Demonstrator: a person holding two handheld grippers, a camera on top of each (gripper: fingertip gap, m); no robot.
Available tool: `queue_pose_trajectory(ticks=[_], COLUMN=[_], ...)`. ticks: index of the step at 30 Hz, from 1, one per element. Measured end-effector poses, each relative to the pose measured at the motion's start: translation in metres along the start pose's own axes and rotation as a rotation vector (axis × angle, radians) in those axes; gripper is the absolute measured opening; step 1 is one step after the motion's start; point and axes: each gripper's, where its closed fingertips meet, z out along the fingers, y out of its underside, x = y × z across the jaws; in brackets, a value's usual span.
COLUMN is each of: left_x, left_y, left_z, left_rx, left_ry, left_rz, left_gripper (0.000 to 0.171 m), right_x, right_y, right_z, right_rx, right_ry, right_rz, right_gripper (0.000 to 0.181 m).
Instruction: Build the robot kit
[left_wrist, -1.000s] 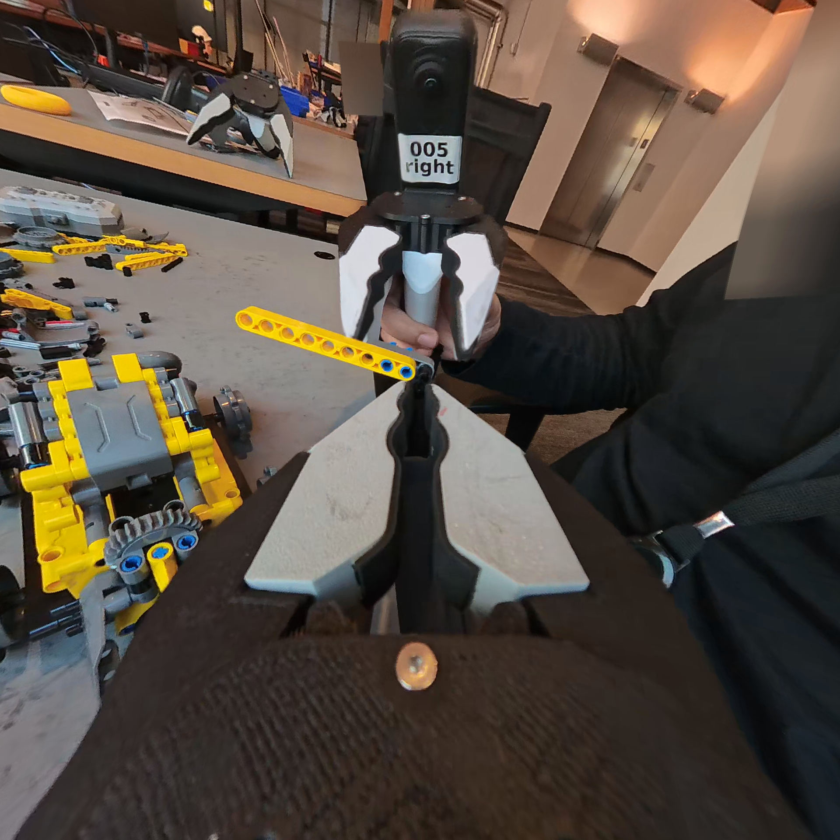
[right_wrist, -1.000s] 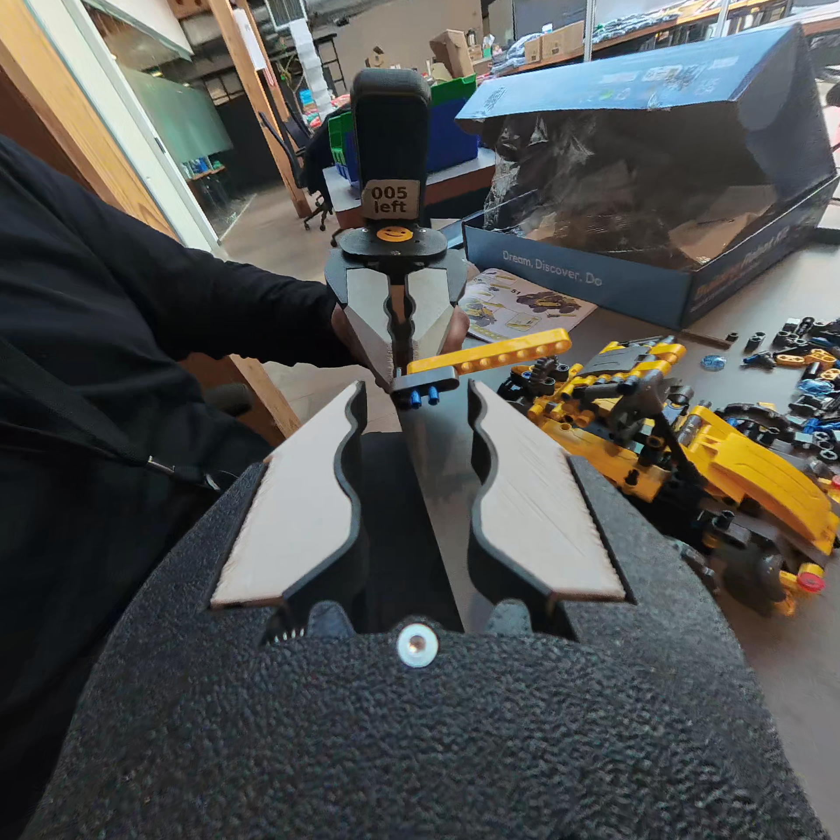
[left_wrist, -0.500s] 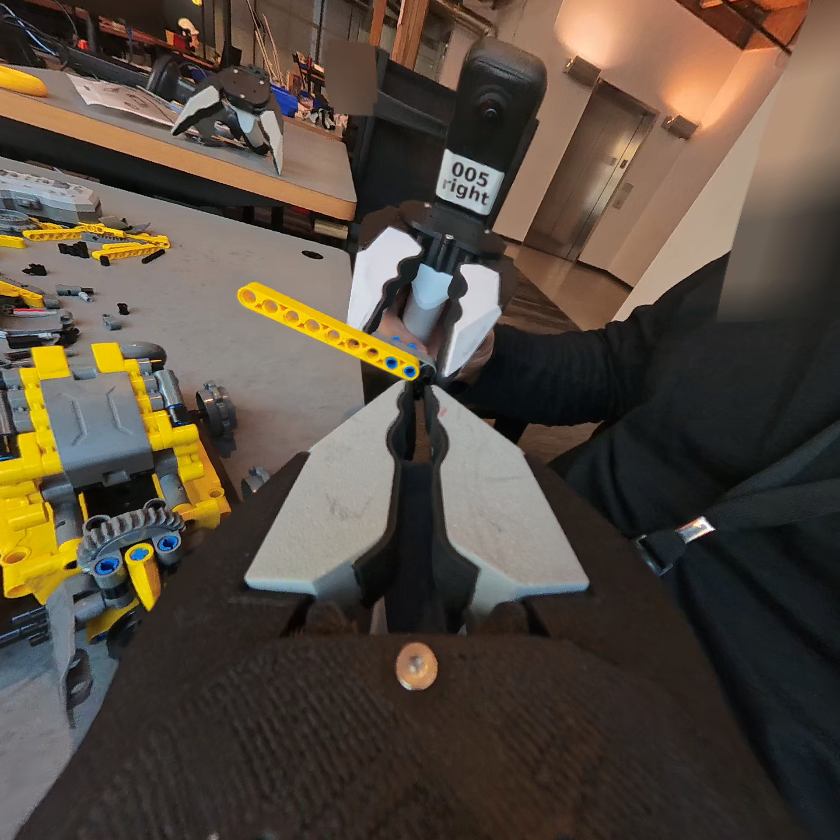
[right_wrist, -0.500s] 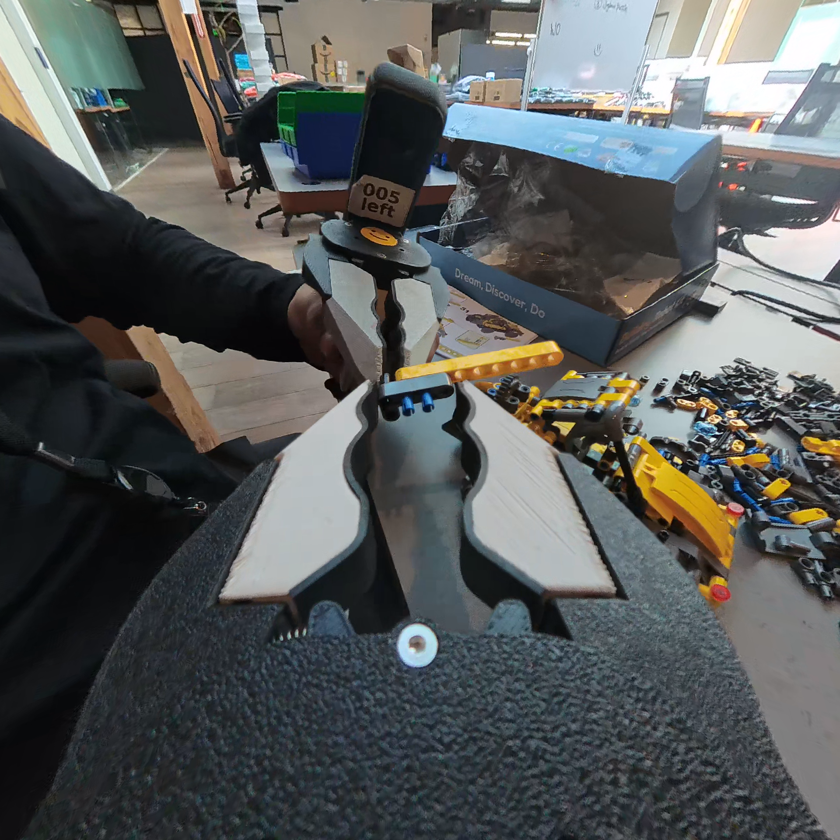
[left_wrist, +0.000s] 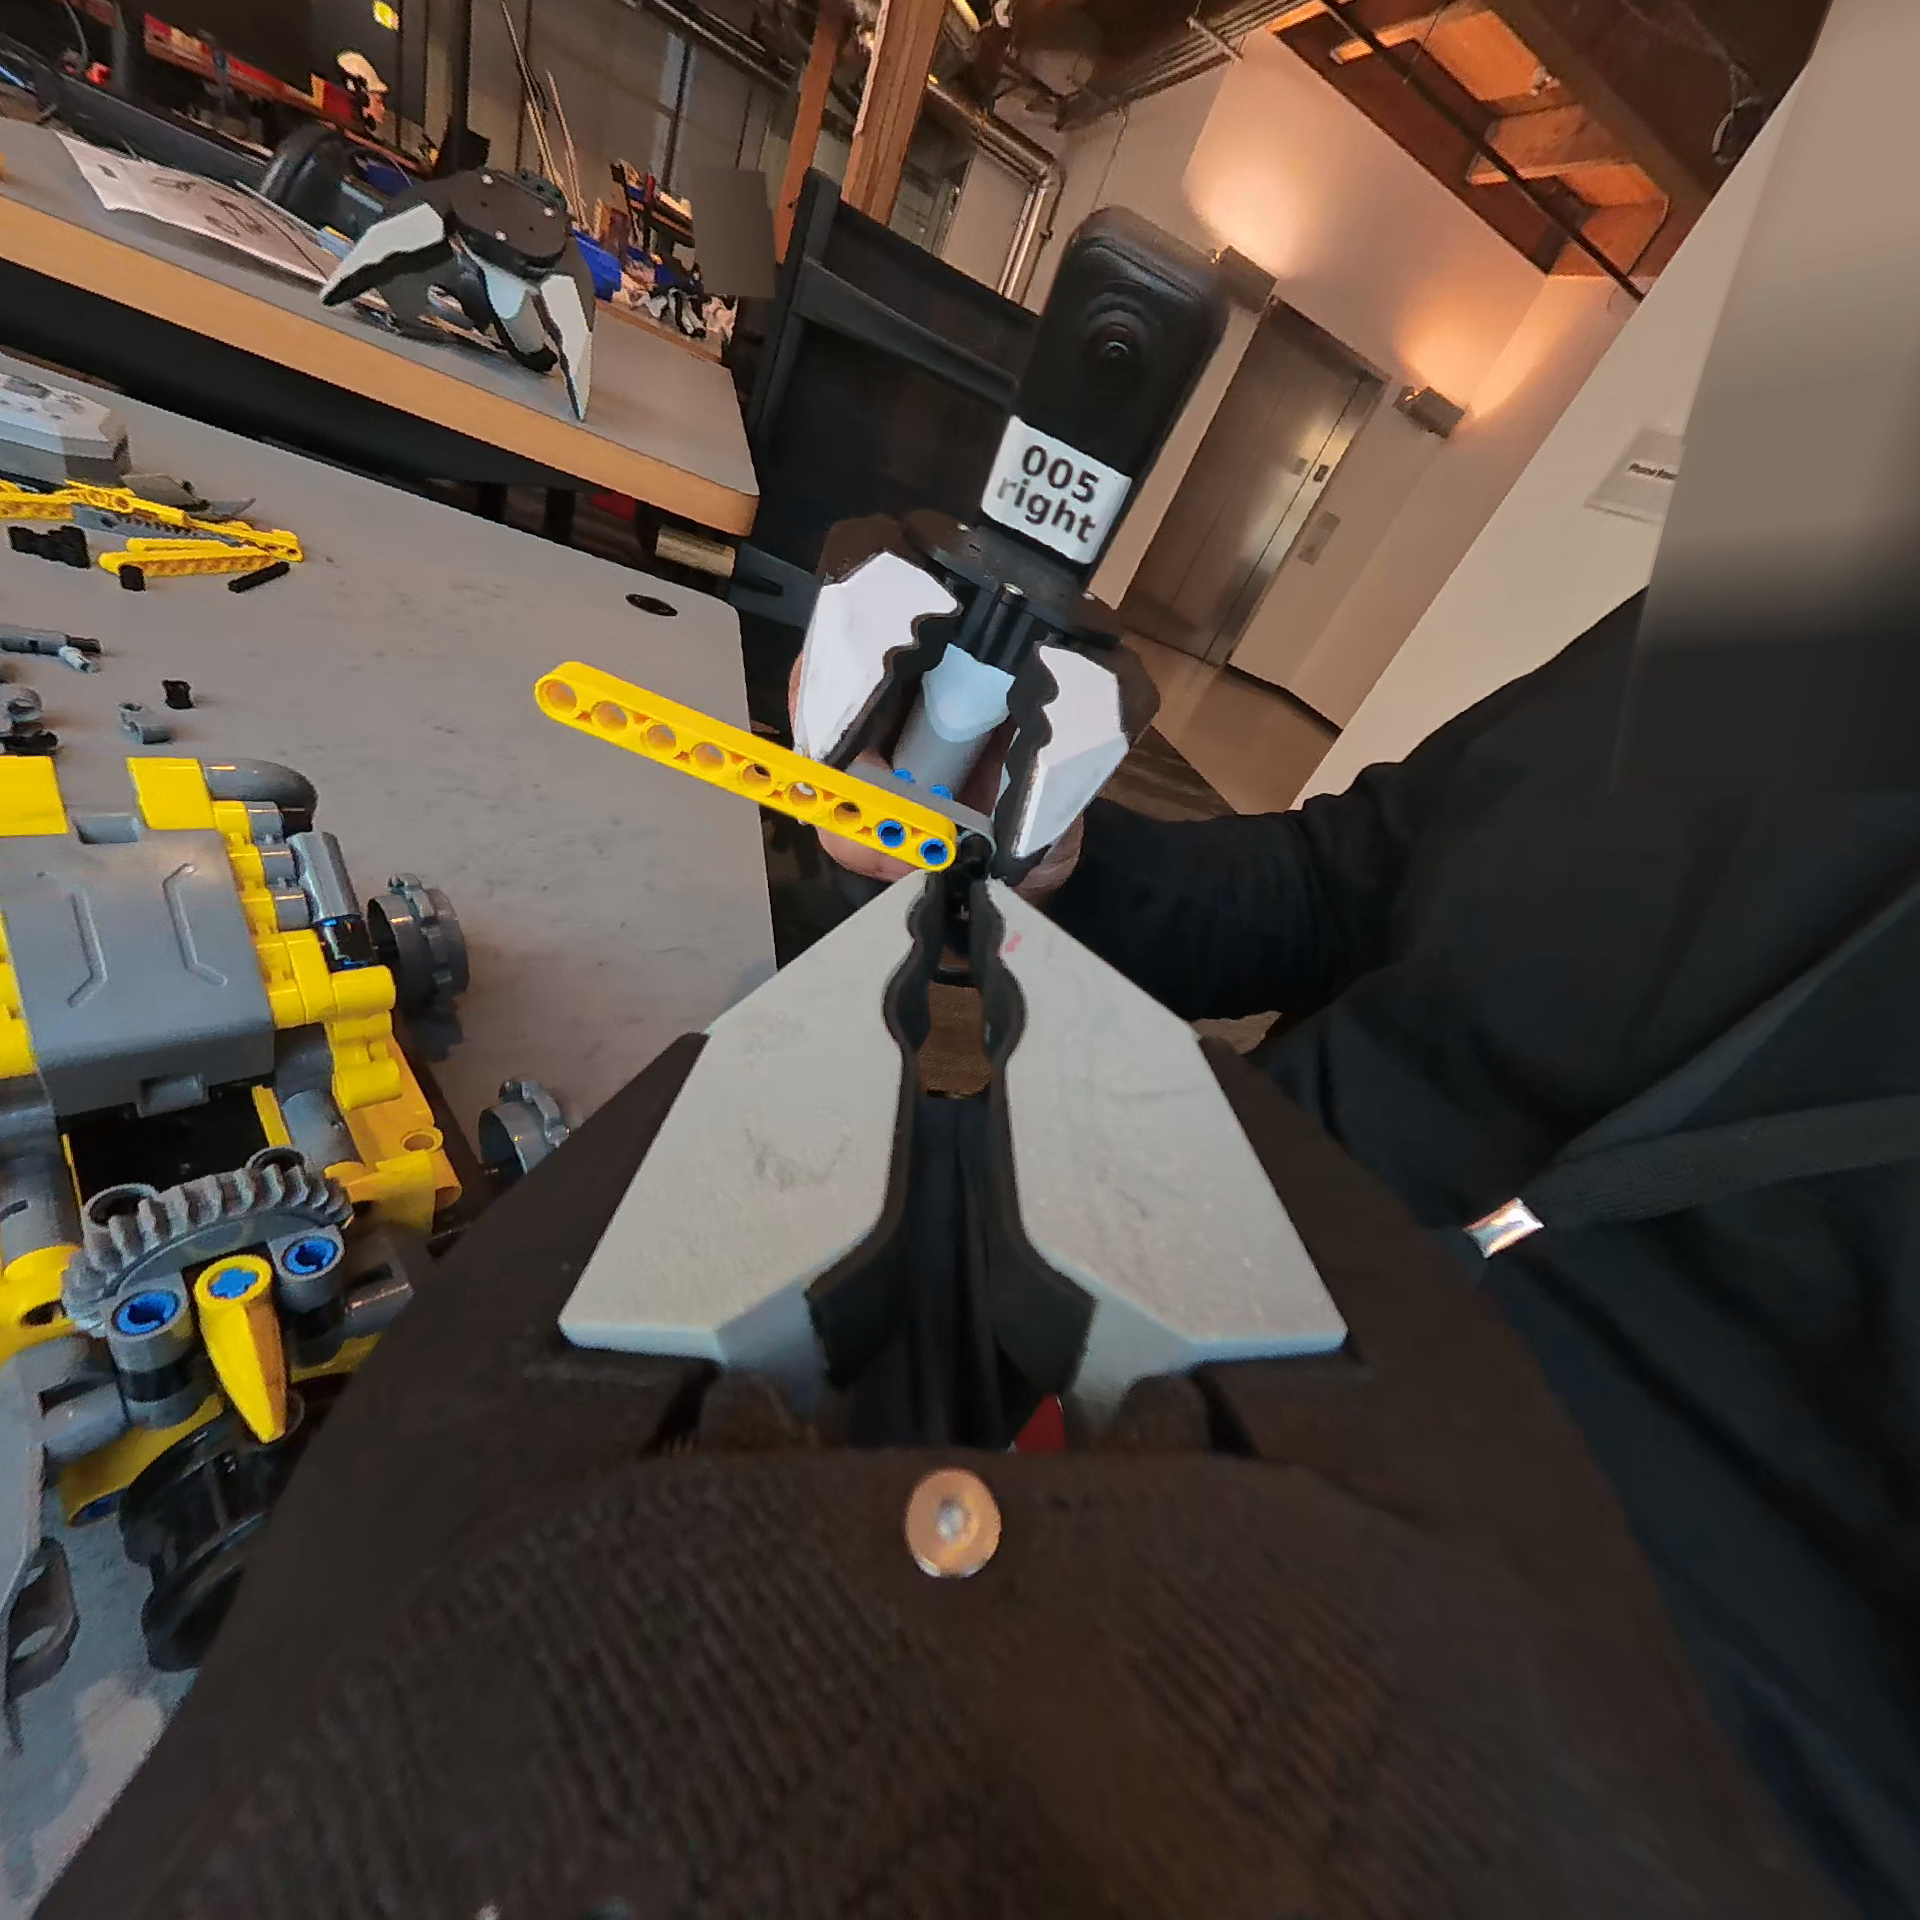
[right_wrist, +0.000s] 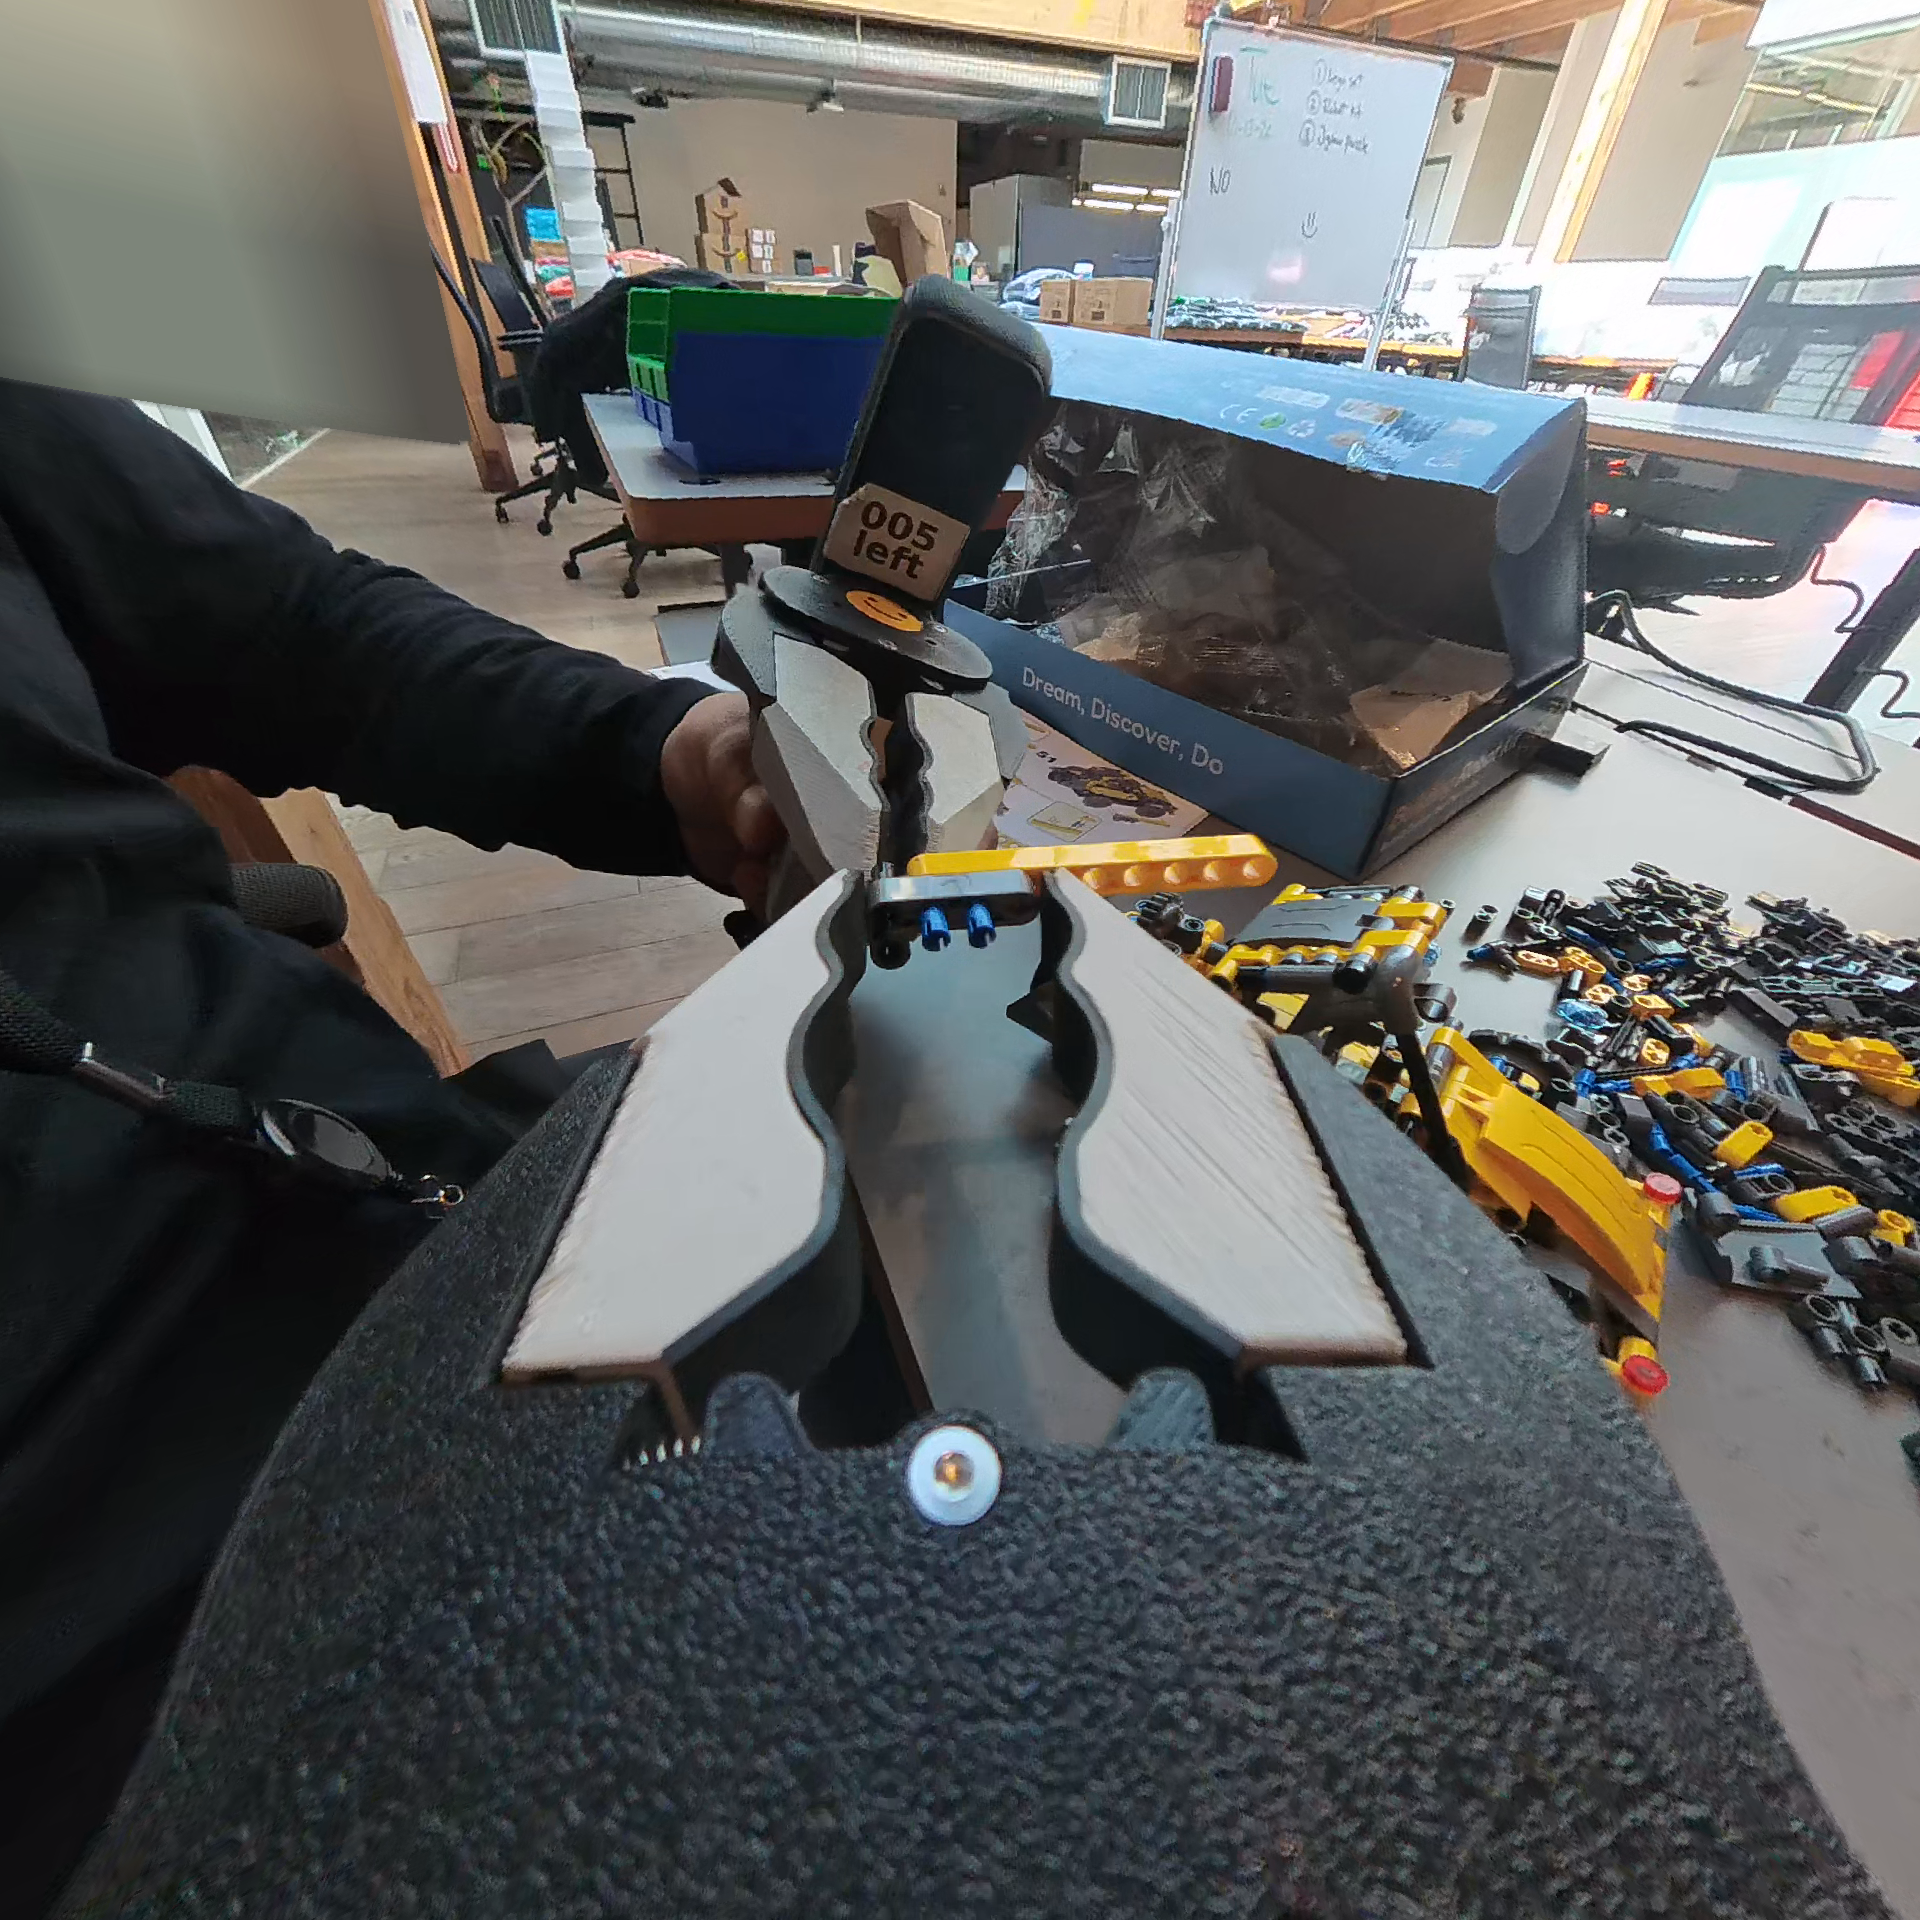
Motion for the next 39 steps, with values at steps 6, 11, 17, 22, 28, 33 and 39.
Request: queue_pose_trajectory(ticks=[6,11,17,22,28,33,39], left_x=[-0.002,-0.014,-0.072,-0.106,-0.119,-0.115,-0.109], left_y=[0.000,0.004,-0.012,0.011,0.027,0.041,0.046], left_z=[-0.001,-0.006,-0.076,-0.087,-0.082,-0.073,-0.066], left_rx=[0.005,-0.072,-0.256,-0.413,-0.522,-0.528,-0.475], left_ry=[-0.001,-0.088,-0.483,-0.493,-0.359,-0.160,-0.119], left_rz=[-0.019,0.003,0.282,0.232,0.135,-0.008,-0.023], left_gripper=[0.002,0.015,0.039,0.057,0.061,0.059,0.060], right_x=[0.001,0.005,0.023,0.035,0.047,0.052,0.057], right_y=[0.000,0.007,0.042,0.065,0.064,0.070,0.076], right_z=[0.001,0.002,0.007,0.014,0.023,0.030,0.029], right_rx=[-0.003,-0.022,-0.097,-0.088,-0.037,-0.049,-0.053], right_ry=[0.024,0.046,0.233,0.383,0.441,0.460,0.482], right_rz=[-0.007,0.034,0.153,0.240,0.280,0.250,0.284], right_gripper=[0.032,0.032,0.032,0.032,0.032,0.032,0.032])
